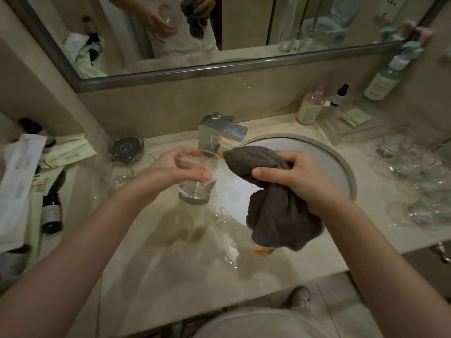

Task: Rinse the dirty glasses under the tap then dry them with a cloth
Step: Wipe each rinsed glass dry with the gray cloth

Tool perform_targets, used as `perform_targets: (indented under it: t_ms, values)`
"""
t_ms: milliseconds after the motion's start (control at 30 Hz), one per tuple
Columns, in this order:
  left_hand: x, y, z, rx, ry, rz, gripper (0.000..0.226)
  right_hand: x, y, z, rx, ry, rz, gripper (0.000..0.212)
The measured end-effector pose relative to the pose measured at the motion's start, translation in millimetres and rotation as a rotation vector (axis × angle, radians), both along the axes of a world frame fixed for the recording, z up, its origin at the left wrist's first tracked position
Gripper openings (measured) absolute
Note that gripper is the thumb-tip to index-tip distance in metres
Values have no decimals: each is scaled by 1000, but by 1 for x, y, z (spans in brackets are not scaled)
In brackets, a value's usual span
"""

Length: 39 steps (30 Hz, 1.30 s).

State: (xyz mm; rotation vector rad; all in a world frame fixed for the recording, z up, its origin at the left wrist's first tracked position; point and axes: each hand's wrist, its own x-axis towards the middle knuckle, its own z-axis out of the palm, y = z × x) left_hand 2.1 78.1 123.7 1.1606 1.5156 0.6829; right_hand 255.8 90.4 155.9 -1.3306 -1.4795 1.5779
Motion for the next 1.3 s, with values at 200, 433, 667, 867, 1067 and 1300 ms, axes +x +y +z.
perform_targets:
  t_ms: [200,433,667,867,1067,1300]
  values:
    - [-28,35,-34,85,174,143,98,-20,-7,-25,-154,70,-122,9]
    - [-55,67,-80,108,347,148,88,-31,-9,-48,-235,33,-199,8]
    - [-69,82,-104,177,422,227,83,-43,-6,-55,-315,86,-243,6]
    - [-77,88,-119,185,520,170,87,-51,-5,-58,-348,121,-247,7]
    - [-76,94,-122,146,625,134,92,-54,-3,-61,-362,153,-254,6]
    - [-81,97,-128,133,692,109,91,-60,-1,-63,-363,136,-226,5]
